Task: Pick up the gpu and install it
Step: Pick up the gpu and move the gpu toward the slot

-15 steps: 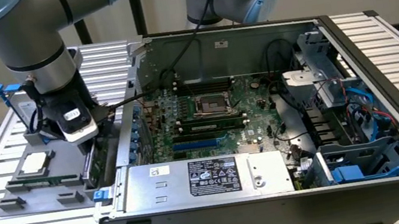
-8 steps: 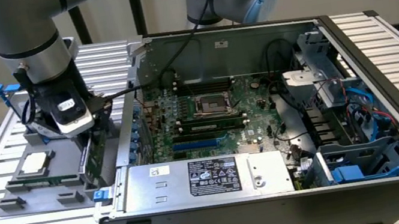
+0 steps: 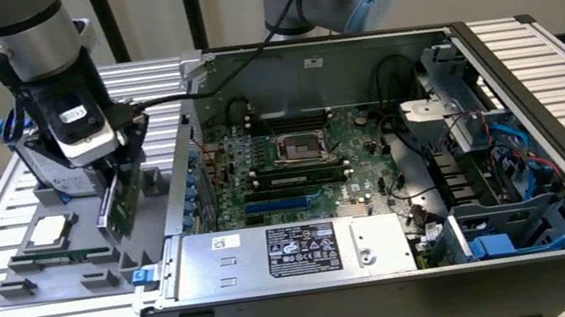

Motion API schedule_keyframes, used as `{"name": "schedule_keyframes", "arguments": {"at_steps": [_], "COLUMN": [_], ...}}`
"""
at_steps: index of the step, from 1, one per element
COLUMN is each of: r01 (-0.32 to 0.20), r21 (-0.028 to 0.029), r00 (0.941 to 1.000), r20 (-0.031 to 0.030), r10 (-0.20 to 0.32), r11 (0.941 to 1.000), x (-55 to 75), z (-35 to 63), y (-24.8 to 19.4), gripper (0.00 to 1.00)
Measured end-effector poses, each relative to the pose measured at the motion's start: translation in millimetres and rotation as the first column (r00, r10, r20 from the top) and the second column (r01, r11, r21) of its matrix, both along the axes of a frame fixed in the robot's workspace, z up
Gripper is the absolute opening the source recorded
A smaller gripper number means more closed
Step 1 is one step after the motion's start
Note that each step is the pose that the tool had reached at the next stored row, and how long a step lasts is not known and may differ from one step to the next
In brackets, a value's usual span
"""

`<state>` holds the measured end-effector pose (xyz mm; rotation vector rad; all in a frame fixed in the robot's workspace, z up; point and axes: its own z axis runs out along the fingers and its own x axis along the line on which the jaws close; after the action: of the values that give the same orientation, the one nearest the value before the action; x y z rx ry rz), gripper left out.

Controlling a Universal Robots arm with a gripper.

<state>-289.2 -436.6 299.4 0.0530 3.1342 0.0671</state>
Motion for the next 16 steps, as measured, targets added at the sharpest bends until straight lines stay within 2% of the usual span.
{"name": "schedule_keyframes", "arguments": {"at_steps": [12, 16], "r01": [0.000, 0.000], "r21": [-0.0001, 0.0000], "r00": [1.0000, 1.0000], "r20": [-0.0001, -0.0001], "r10": [0.000, 0.000], "r11": [1.0000, 1.0000], "x": [3.6, 10.4], "z": [54.7, 72.6], "y": [0.0, 0.0], "gripper": [0.26, 0.26]}}
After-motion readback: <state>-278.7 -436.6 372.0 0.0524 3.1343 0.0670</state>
